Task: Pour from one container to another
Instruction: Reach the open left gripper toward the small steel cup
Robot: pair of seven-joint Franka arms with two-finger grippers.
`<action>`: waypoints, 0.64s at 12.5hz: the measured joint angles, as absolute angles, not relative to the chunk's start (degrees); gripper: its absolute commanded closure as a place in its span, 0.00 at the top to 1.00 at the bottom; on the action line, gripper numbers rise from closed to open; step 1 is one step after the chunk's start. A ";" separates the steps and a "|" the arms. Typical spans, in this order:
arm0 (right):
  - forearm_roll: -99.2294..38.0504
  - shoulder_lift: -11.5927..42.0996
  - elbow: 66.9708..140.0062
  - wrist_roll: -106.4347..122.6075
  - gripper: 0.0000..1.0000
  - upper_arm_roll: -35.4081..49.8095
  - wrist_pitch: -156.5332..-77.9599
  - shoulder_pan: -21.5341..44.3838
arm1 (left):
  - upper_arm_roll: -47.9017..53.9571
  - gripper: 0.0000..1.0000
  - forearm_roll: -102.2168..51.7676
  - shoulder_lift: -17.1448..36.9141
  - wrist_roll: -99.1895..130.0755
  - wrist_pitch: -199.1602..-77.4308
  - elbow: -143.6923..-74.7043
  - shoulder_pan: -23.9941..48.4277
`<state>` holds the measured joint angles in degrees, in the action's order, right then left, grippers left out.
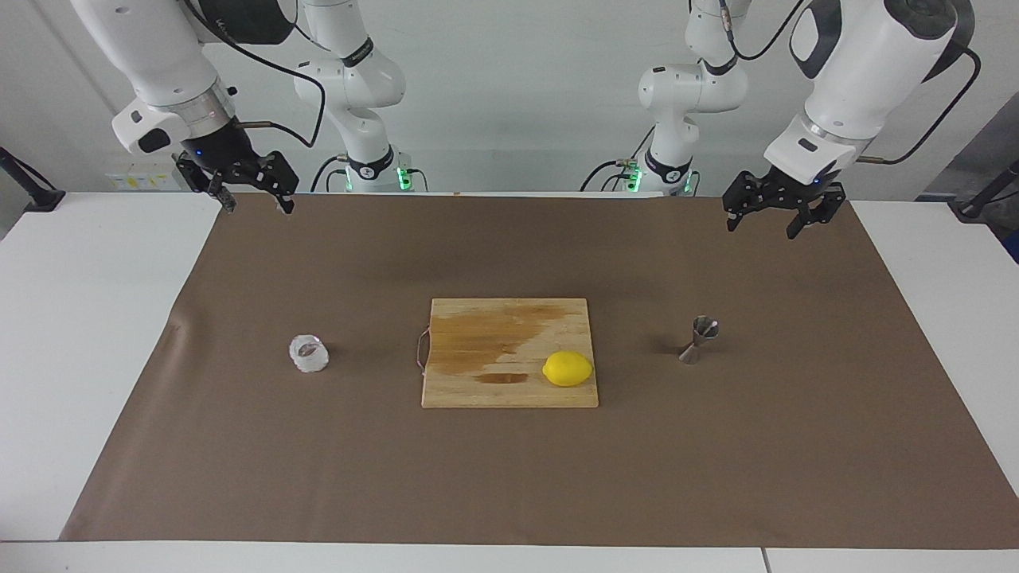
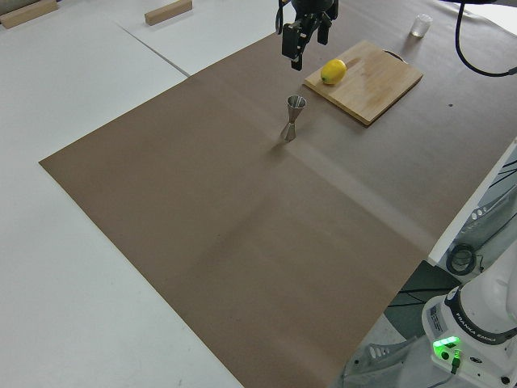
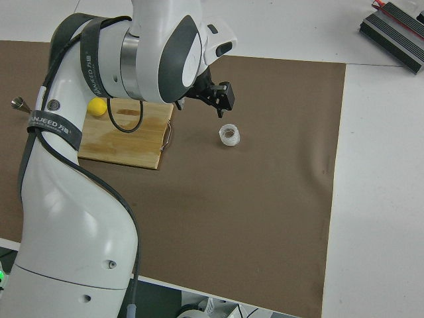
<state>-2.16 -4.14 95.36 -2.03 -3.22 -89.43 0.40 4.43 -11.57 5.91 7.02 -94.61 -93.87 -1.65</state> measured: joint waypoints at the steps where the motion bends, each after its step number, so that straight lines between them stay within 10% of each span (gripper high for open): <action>1: -2.16 -4.14 95.36 -2.03 1.00 -3.22 -89.43 0.40 | 4.44 1.00 -12.85 6.61 9.61 -95.54 -94.78 -2.02; 8: -2.16 -4.14 95.36 -2.03 1.00 -3.22 -89.43 0.40 | 4.40 1.00 -30.62 6.97 41.90 -106.25 -104.96 -5.73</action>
<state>-2.16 -4.14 95.36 -2.03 -3.22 -89.43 0.40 4.40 -30.62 6.97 41.90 -106.25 -104.96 -5.73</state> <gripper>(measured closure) 0.000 0.000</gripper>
